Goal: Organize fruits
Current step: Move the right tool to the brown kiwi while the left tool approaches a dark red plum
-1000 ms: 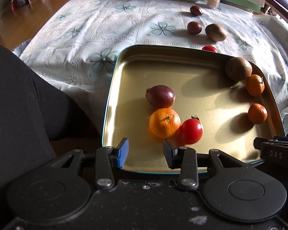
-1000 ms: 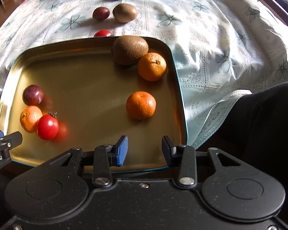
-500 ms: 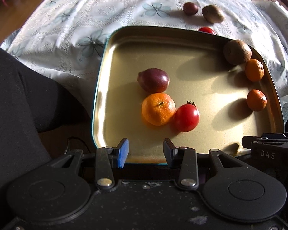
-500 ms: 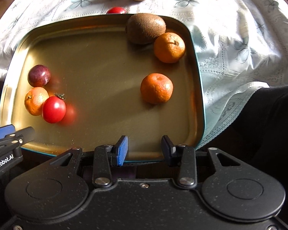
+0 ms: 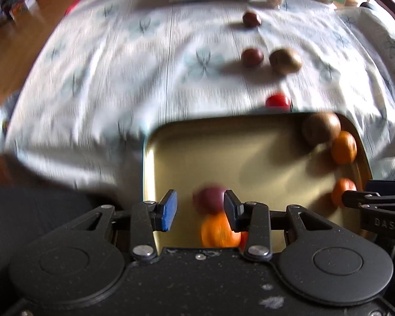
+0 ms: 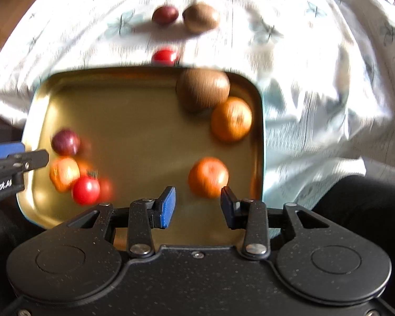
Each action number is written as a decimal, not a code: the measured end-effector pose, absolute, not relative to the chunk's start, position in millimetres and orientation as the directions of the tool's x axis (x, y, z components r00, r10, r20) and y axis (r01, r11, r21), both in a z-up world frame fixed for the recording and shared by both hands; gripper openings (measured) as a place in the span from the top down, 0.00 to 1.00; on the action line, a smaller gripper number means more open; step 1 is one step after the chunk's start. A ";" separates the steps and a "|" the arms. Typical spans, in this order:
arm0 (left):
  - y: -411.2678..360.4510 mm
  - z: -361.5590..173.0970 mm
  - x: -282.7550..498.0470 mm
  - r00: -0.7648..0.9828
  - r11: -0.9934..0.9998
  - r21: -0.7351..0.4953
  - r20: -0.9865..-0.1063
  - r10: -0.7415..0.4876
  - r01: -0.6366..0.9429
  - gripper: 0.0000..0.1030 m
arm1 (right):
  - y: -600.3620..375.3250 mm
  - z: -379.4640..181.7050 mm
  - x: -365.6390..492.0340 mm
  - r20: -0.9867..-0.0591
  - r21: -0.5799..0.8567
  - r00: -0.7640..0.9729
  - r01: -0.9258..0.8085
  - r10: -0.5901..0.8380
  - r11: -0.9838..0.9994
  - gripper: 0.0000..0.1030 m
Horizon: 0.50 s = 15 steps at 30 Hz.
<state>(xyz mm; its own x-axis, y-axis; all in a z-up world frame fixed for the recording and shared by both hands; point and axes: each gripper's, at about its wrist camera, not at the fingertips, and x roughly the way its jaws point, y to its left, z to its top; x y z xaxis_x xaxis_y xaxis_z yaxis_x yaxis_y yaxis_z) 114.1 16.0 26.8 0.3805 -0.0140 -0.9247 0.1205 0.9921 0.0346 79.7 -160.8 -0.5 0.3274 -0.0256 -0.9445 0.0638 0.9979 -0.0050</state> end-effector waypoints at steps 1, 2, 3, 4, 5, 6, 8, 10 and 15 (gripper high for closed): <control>13.9 30.0 123.8 0.385 0.992 0.035 -0.923 -0.016 0.125 0.61 | -162.5 3.9 85.2 -0.940 -0.004 0.339 0.066 -0.026 0.998 0.54; 12.2 33.0 133.2 0.385 0.992 0.031 -0.923 -0.020 0.126 0.61 | -164.5 8.8 91.2 -0.935 -0.002 0.355 0.071 -0.027 0.997 0.54; 10.8 35.0 141.5 0.385 0.992 0.025 -0.923 -0.025 0.125 0.61 | -166.9 12.5 97.2 -0.928 0.001 0.372 0.077 -0.028 0.997 0.54; 10.0 36.4 150.5 0.386 0.992 0.023 -0.922 -0.026 0.123 0.61 | -168.8 16.4 103.1 -0.922 0.002 0.386 0.087 -0.032 0.996 0.54; 8.6 37.8 158.3 0.388 0.992 0.026 -0.921 -0.023 0.121 0.61 | -170.9 20.1 110.1 -0.916 0.005 0.400 0.100 -0.035 0.995 0.54; 6.2 38.9 167.0 0.394 0.992 0.031 -0.919 -0.018 0.120 0.61 | -173.4 23.3 117.5 -0.911 0.011 0.411 0.112 -0.036 0.994 0.54; 1.0 40.2 183.0 0.403 0.991 0.047 -0.915 -0.006 0.121 0.61 | -179.8 27.8 132.9 -0.903 0.026 0.429 0.135 -0.034 0.990 0.54; -4.0 40.3 200.9 0.403 0.991 0.057 -0.915 0.003 0.122 0.61 | -185.5 30.6 148.3 -0.897 0.042 0.442 0.159 -0.033 0.986 0.54; -9.5 37.1 249.6 0.395 0.993 0.059 -0.918 0.014 0.102 0.60 | -198.3 30.5 187.4 -0.896 0.096 0.444 0.218 -0.011 0.971 0.54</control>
<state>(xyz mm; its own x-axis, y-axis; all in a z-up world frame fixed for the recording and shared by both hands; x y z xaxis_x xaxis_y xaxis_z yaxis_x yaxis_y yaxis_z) 249.6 -9.5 37.1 0.3952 0.0144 -0.9185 0.1019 0.9930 0.0594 187.4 -198.3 30.5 0.4444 -0.0106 -0.8958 0.2175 0.9713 0.0965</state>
